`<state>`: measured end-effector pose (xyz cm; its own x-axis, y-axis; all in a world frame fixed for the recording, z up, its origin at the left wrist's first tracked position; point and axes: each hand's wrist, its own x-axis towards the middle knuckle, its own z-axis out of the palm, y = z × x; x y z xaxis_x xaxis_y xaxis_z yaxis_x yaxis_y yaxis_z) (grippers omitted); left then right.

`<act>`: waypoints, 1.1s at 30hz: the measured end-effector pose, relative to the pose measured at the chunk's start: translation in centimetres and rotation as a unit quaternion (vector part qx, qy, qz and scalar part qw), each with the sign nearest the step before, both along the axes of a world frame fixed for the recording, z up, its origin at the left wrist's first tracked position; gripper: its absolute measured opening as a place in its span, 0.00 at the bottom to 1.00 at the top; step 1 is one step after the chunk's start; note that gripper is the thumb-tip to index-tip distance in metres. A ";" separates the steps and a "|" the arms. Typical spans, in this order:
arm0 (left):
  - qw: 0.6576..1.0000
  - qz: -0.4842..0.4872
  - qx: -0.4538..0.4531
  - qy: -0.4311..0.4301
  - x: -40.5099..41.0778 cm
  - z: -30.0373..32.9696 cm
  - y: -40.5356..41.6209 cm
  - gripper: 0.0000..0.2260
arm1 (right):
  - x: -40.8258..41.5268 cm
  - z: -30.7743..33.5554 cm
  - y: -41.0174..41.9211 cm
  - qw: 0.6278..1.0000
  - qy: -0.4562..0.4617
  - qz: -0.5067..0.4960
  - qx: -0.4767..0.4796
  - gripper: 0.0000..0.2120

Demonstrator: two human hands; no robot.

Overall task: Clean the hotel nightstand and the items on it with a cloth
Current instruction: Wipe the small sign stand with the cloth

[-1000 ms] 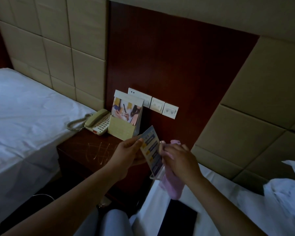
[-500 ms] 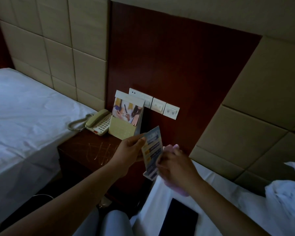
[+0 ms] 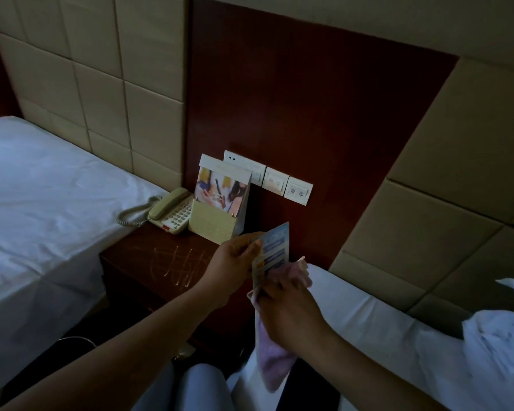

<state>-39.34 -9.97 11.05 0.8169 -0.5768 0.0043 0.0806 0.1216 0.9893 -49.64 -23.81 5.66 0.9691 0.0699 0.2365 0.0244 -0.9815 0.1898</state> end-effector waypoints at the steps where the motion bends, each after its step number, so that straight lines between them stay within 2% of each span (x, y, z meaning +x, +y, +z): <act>1: 1.000 0.000 -0.008 0.010 0.0 0.1 0.1 0.11 | 0.2 0.1 -0.5 1.000 0.023 -0.018 -0.003 0.19; 3: 1.000 -0.004 -0.018 0.024 0.3 0.2 0.5 0.11 | 0.6 0.7 -1.9 0.997 0.062 -0.050 -0.016 0.15; 7: 0.999 -0.027 0.002 0.022 0.3 -0.1 1.2 0.13 | 1.2 2.8 -4.8 0.986 0.140 -0.071 -0.063 0.16; 9: 0.999 -0.031 0.001 0.023 0.4 -0.1 1.6 0.12 | 1.3 3.8 -6.5 0.978 0.175 -0.114 -0.025 0.15; 11: 0.999 -0.031 -0.001 0.034 0.6 0.0 2.0 0.12 | 1.5 5.2 -8.3 0.968 0.175 -0.165 0.070 0.15; 13: 0.998 -0.035 0.000 0.043 0.9 0.0 2.4 0.11 | 1.7 7.1 -10.2 0.958 0.073 -0.194 0.200 0.28; 14: 0.998 -0.040 0.001 0.045 0.9 0.1 2.4 0.11 | 2.1 8.3 -10.6 0.945 0.020 -0.190 0.266 0.29; 16: 0.998 -0.046 0.003 0.047 0.6 0.1 2.2 0.11 | 2.6 10.4 -9.7 0.908 -0.037 -0.156 0.388 0.19; 18: 0.997 -0.051 -0.010 0.049 0.2 0.2 1.7 0.12 | 3.0 11.4 -7.2 0.880 -0.008 -0.112 0.462 0.12; 23: 0.995 -0.018 -0.053 0.089 0.4 0.5 1.8 0.12 | 3.3 6.9 -5.9 0.904 0.115 -0.079 0.404 0.22; 25: 0.995 -0.024 -0.047 0.089 0.9 0.4 2.4 0.12 | 2.8 6.3 -6.7 0.879 0.156 -0.085 0.442 0.23; 27: 0.995 -0.048 -0.039 0.082 1.0 0.3 2.9 0.12 | 2.4 6.0 -7.2 0.856 0.172 -0.088 0.480 0.18; 30: 0.994 -0.065 -0.024 0.079 1.4 -0.1 3.1 0.13 | 2.7 5.9 -7.7 0.872 0.136 -0.104 0.458 0.16; 33: 0.992 0.021 0.100 0.072 2.3 -0.7 2.7 0.15 | 3.3 6.3 -7.7 0.923 0.043 -0.091 0.372 0.10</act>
<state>-37.01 -7.25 10.31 0.8236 -0.5204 -0.2254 0.2224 -0.0692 0.9725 -46.36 -31.52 11.99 0.9664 -0.2459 0.0750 -0.1694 -0.8285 -0.5337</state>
